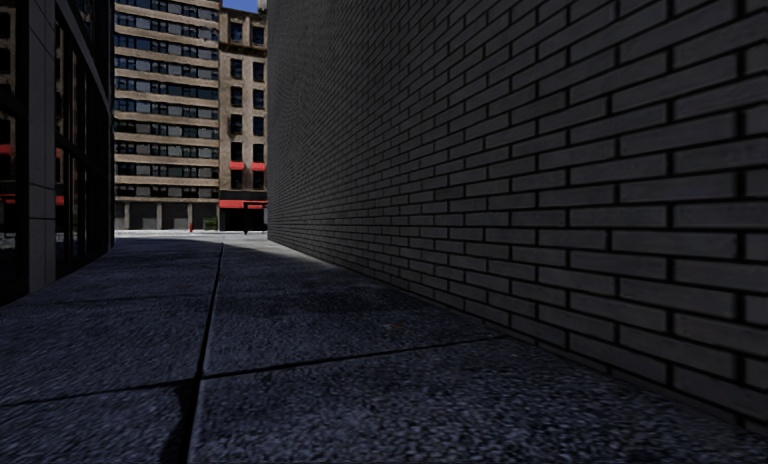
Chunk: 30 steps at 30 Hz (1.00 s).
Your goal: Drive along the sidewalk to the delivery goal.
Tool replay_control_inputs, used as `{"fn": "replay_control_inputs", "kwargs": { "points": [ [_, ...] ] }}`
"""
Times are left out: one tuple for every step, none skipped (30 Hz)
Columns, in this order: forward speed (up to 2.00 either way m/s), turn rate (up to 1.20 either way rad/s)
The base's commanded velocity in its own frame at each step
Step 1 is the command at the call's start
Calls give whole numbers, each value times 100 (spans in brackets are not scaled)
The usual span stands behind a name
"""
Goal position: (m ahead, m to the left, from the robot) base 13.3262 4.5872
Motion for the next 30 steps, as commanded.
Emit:
{"fn": "replay_control_inputs", "kwargs": {
  "points": [
    [192, 42],
    [192, 42],
    [192, 42],
    [192, 42],
    [192, 42],
    [192, 42],
    [192, 42],
    [192, 42],
    [192, 42],
    [192, 44],
    [192, 44],
    [192, 47],
    [192, 50],
    [192, 51],
    [192, 51],
    [192, 51],
    [192, 51],
    [192, 51],
    [192, 51],
    [192, 51],
    [192, 51],
    [192, 51],
    [192, 51],
    [192, 51],
    [192, 51],
    [192, 51],
    [192, 51],
    [192, 51],
    [192, 51],
    [192, 51]
  ]
}}
